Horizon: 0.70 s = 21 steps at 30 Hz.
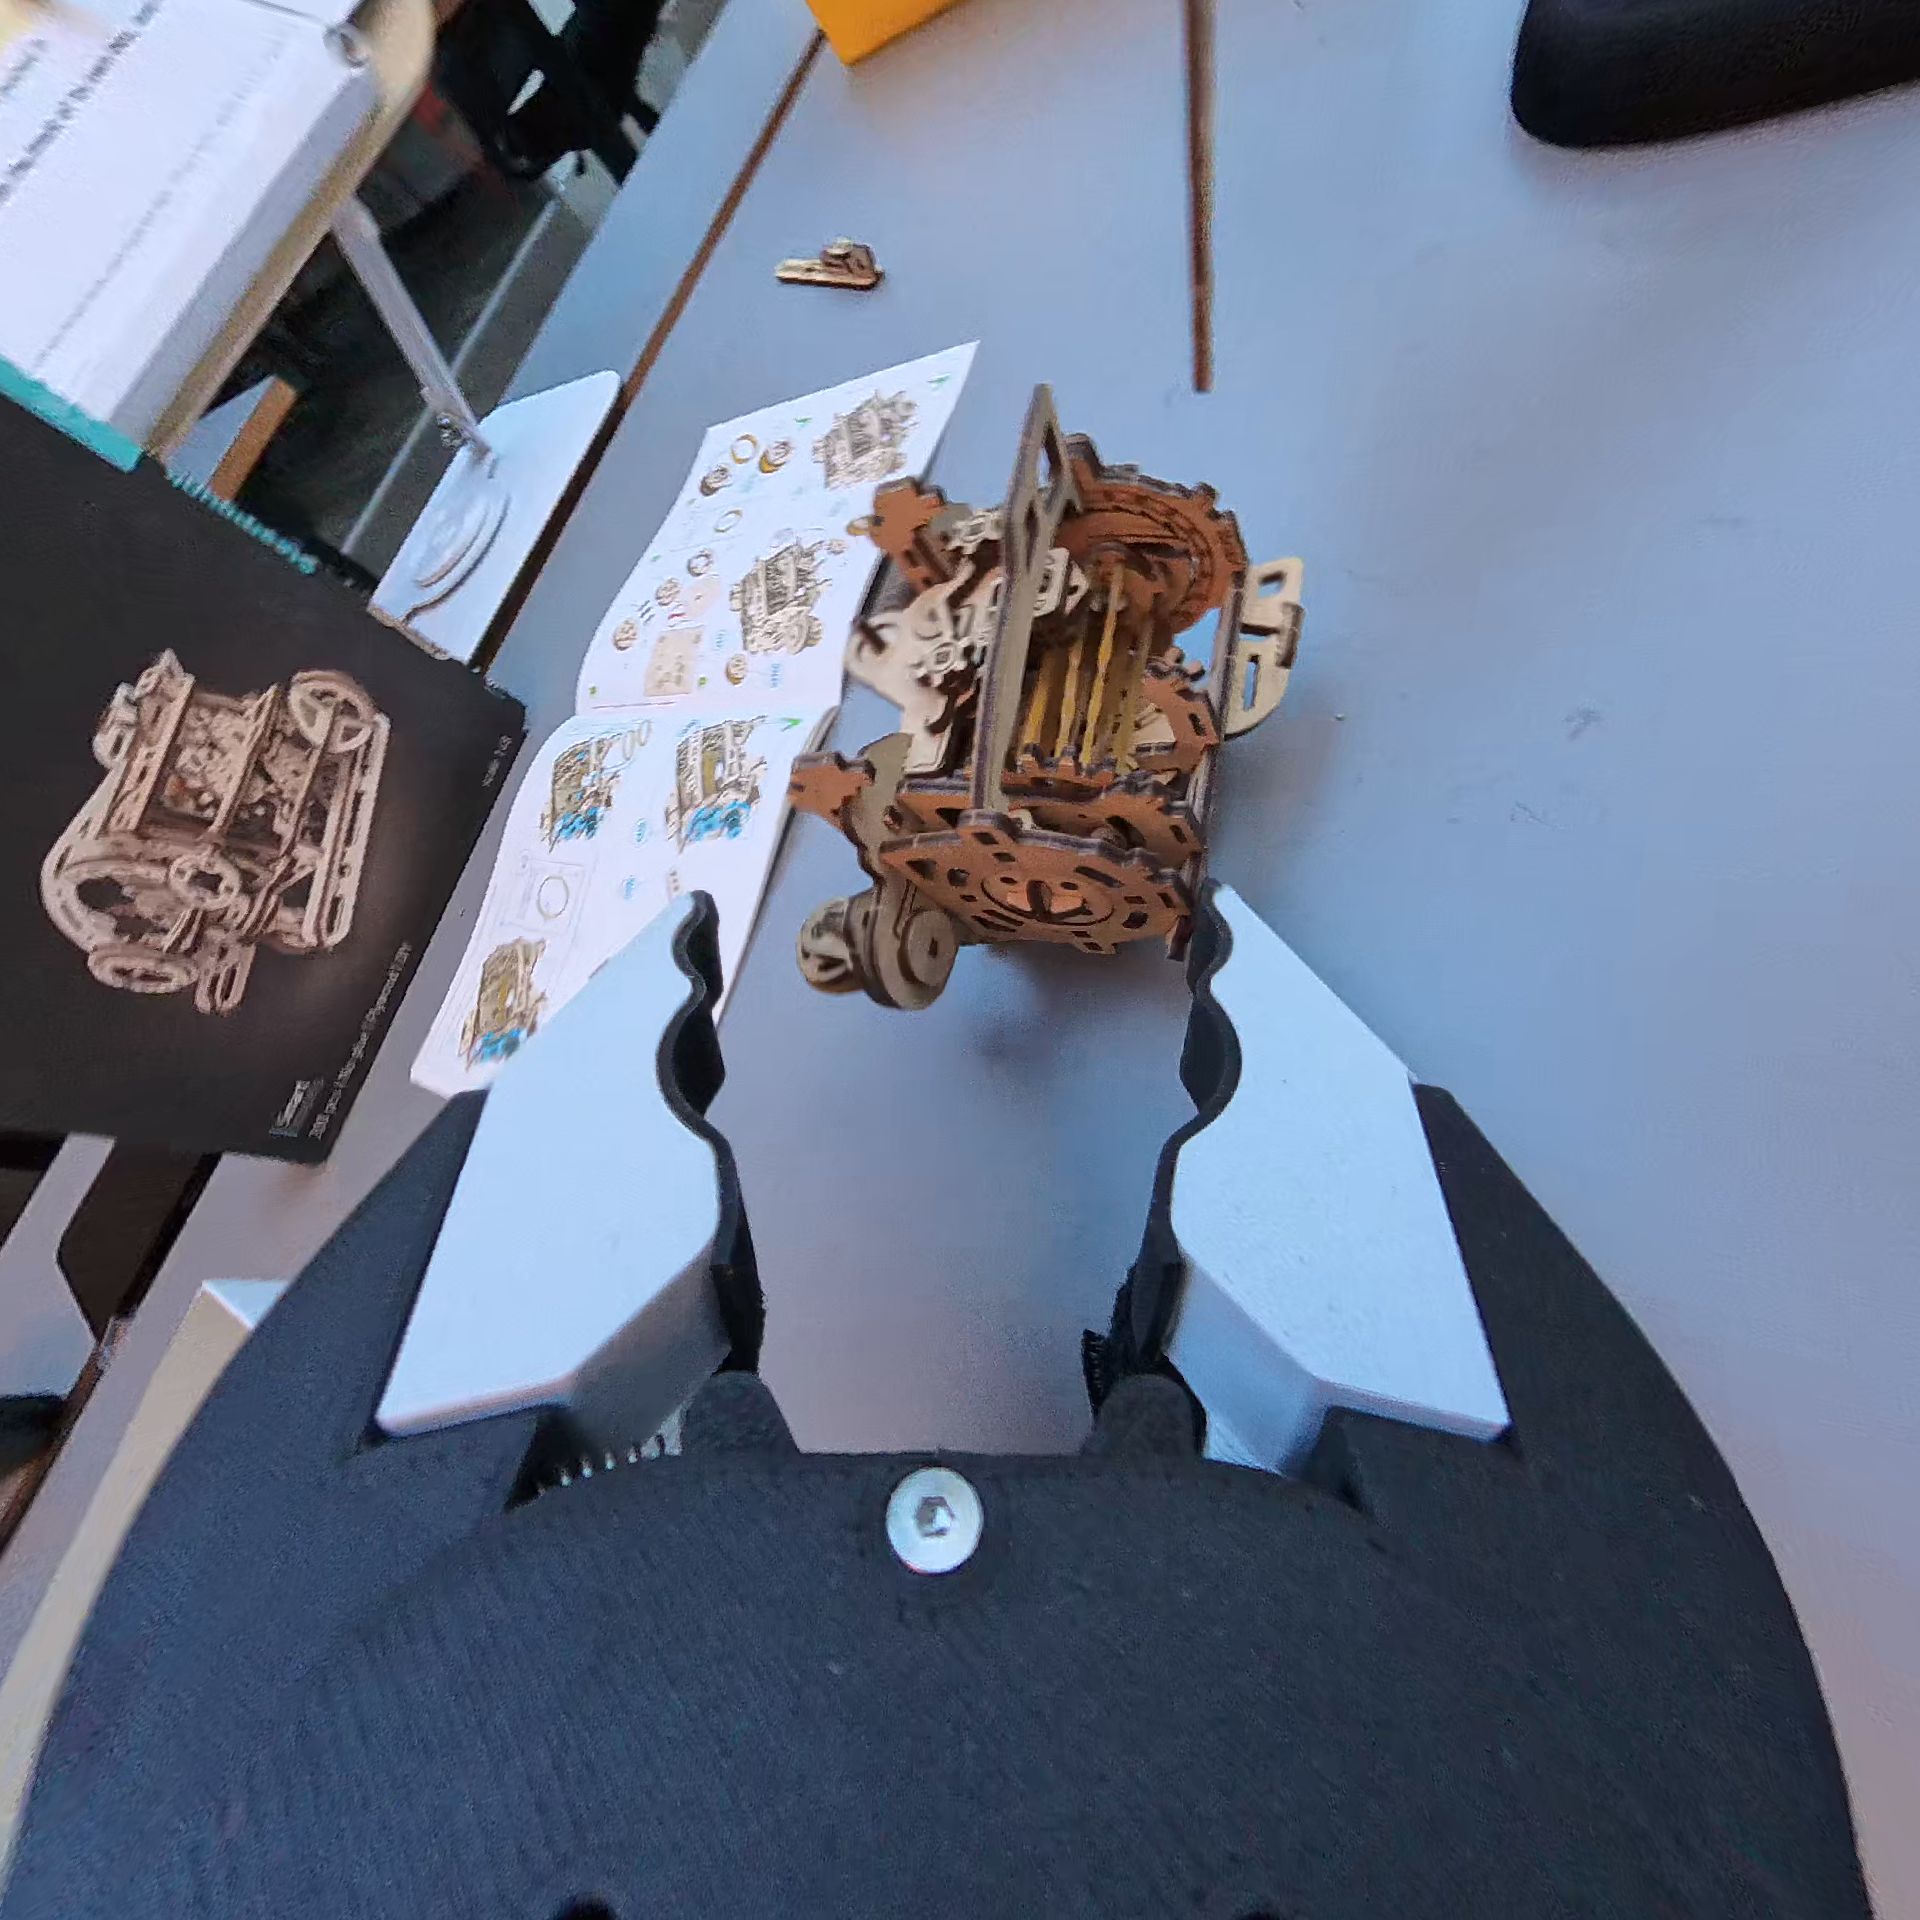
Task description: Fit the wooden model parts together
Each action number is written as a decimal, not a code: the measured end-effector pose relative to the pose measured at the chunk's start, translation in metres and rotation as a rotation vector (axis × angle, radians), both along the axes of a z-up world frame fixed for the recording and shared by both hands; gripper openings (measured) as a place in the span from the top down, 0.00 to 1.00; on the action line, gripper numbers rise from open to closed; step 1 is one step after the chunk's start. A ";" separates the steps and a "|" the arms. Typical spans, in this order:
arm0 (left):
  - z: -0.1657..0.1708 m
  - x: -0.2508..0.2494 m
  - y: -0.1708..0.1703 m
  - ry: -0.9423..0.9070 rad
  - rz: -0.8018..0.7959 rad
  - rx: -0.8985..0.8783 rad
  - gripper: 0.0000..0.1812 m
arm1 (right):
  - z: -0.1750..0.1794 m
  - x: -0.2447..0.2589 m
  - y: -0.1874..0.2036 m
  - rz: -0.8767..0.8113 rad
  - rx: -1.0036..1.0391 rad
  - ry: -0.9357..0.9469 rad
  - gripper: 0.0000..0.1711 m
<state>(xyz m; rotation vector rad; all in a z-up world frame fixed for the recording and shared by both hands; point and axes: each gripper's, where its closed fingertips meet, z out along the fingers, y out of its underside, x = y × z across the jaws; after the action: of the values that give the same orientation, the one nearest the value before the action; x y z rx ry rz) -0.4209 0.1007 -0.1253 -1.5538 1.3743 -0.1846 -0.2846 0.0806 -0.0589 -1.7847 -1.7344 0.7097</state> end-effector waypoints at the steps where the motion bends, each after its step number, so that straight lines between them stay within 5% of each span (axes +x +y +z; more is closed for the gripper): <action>1: 0.001 -0.005 0.001 -0.017 0.025 -0.016 0.50 | -0.002 -0.001 0.000 0.001 -0.008 -0.004 0.99; 7: 0.014 -0.016 -0.032 -0.168 0.020 -0.217 0.45 | -0.013 0.005 0.008 -0.046 -0.011 -0.027 0.99; 9: 0.032 -0.038 -0.031 -0.211 0.078 -0.211 0.52 | -0.019 0.012 0.015 -0.072 0.003 -0.056 0.99; 12: 0.079 -0.099 0.000 -0.245 0.181 -0.115 0.73 | -0.014 0.016 0.023 -0.093 0.020 -0.037 0.99; 14: 0.093 -0.143 0.033 -0.212 0.250 -0.197 0.76 | -0.008 0.016 0.027 -0.107 0.031 -0.017 0.99; 18: 0.075 -0.182 0.083 -0.042 0.262 -0.497 0.78 | -0.007 0.020 0.034 -0.135 0.053 -0.034 0.99; 21: 0.043 -0.183 0.088 0.179 0.143 -0.528 0.81 | -0.009 0.026 0.039 -0.160 0.055 -0.049 0.99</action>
<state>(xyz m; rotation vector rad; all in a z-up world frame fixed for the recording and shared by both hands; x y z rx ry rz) -0.6037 0.1885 -0.0821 -2.1430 1.4142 -0.3473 -0.2586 0.1194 -0.0677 -1.8922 -1.6043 0.5509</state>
